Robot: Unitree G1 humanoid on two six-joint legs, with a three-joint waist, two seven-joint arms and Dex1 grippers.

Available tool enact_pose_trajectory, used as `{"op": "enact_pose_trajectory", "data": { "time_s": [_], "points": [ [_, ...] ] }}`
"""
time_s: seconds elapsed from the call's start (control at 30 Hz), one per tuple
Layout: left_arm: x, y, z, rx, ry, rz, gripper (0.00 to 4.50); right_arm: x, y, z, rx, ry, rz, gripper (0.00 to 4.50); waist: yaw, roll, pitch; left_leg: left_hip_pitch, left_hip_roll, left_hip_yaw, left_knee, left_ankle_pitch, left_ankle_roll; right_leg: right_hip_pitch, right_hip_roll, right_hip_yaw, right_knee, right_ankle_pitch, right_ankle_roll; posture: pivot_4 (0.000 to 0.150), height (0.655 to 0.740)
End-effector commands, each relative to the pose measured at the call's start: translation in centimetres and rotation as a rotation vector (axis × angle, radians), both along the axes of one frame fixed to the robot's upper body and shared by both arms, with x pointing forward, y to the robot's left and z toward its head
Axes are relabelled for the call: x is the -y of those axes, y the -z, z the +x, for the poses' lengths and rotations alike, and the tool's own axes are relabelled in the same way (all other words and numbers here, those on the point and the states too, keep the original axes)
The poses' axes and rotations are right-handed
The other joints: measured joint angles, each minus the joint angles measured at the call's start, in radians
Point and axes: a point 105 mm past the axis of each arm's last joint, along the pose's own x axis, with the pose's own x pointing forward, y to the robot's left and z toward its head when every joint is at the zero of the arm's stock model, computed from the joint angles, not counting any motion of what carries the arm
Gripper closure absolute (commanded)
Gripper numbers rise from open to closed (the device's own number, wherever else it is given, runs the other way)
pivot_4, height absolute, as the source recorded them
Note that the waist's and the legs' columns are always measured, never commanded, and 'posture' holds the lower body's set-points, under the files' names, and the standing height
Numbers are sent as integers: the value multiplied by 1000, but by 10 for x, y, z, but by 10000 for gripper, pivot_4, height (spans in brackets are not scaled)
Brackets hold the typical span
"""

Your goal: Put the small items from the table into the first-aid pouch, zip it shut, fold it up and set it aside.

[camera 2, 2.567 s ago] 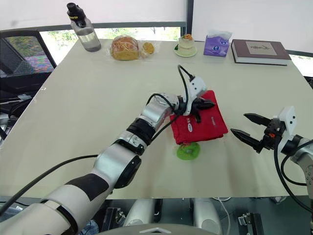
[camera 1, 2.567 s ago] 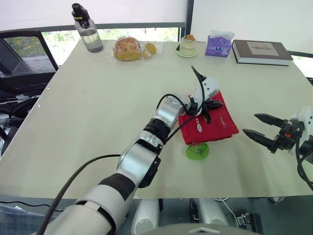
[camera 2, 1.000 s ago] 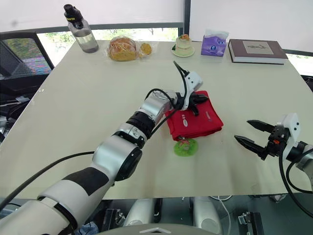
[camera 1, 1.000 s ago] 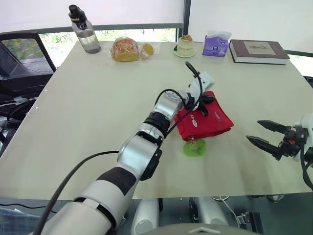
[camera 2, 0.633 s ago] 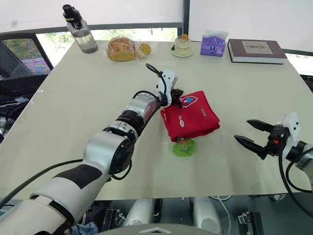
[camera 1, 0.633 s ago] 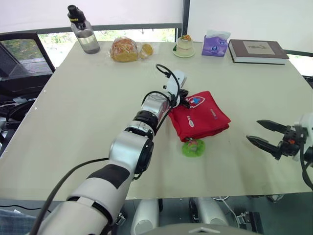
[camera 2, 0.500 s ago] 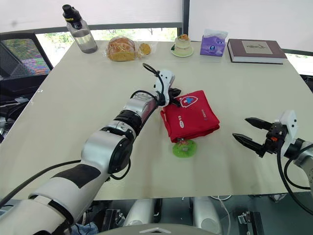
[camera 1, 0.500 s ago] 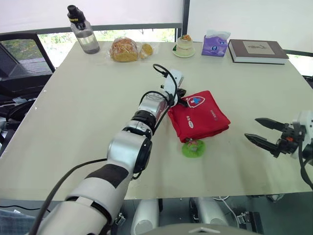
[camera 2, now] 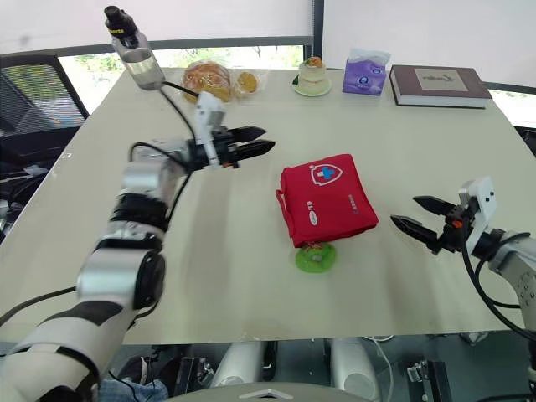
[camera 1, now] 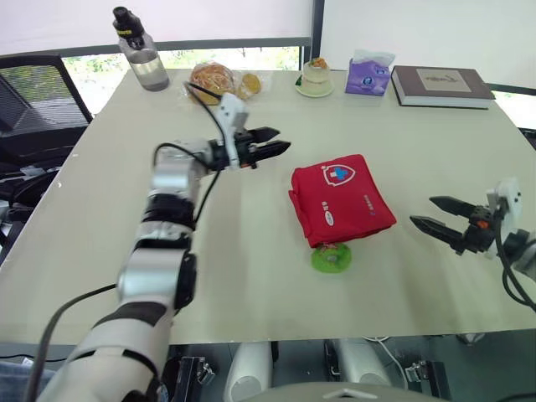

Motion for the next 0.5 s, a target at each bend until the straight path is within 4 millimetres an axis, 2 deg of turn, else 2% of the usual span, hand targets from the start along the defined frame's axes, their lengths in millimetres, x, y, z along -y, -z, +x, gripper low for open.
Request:
{"op": "enact_pose_trajectory", "data": {
  "time_s": [0.03, 0.1, 0.2, 0.43, 0.5],
  "points": [
    [-2, -22, -31, 63, 127, 50, 1069, -22, -9, 6, -27, -59, 84, 0, -1, 0, 0, 0, 0, 0, 0, 0, 0, 0, 0, 0, 0, 0, 0, 1500, 7400],
    [-5, -24, -47, 65, 163, 80, 1069, -35, -8, 13, -73, -82, 108, 0, -1, 0, 0, 0, 1, 0, 1, 0, 0, 0, 0, 0, 1, 0, 0, 1500, 7400],
    [-4, -29, -66, 70, 210, 107, 1069, -48, 7, 26, -159, -56, 59, 0, 2, 0, 0, 0, 1, 0, 3, 0, 0, 0, 0, 0, 3, 0, 0, 1500, 7400],
    [-1, -39, -99, 84, 255, 125, 1069, -65, 36, 30, -303, -48, 17, 0, 6, 0, 1, -1, 1, 1, 4, 0, 0, 0, -1, 0, 3, 0, -1, 1500, 7400],
    [-1, -38, -105, 81, 253, 136, 1069, -73, 38, 24, -381, -89, 89, 0, 5, 0, 1, -1, 1, 1, 4, 0, 0, 0, -1, 0, 3, -1, 0, 1500, 7400]
  ]
}}
